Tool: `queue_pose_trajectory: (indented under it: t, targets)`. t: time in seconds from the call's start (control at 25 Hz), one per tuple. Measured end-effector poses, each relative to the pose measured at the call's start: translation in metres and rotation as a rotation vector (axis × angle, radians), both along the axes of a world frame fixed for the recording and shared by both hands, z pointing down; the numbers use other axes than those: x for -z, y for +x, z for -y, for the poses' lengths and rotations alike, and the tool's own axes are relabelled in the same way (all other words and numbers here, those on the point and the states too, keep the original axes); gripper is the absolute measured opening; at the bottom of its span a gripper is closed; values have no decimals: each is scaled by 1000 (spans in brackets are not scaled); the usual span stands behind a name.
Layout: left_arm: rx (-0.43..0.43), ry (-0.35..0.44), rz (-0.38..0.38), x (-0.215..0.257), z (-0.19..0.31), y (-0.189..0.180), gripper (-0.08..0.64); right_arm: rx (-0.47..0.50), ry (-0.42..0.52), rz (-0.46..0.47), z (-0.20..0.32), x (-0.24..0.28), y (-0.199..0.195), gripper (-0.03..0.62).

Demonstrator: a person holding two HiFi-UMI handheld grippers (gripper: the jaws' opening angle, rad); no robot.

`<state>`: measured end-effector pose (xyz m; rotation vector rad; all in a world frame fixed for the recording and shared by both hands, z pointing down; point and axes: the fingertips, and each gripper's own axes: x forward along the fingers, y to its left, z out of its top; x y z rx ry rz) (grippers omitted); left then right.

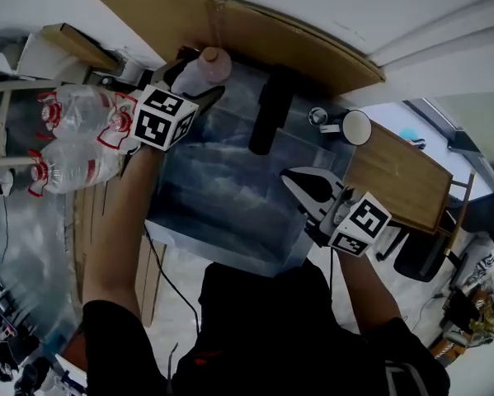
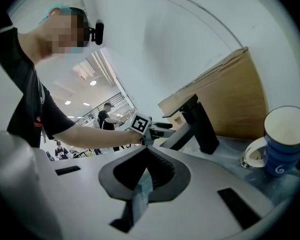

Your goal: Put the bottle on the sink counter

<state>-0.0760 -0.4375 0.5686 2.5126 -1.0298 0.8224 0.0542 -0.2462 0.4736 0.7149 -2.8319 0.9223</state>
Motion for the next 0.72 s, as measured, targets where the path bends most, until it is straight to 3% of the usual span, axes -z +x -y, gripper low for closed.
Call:
queue_pose_trajectory:
  t: [0.2,0.52,0.56,0.64,0.72]
  targets:
    - [50,-32,-132,25,-52,-5,396,-7,29,-4,-6,17,-3,5]
    - [93,9,-236,74,-126,-7,387,-24,87,-9,-26,49,-10,5]
    - [90,19,-243,81,-135,-7,360,-27,94,-11,-29,52,-11,5]
    - [84,49,-257,96,-156,-6,237,-32,108,-14,-37,60,-13,5]
    - [76,74,-269,109,-177,-4,194,-36,122,-14,-46,68,-16,5]
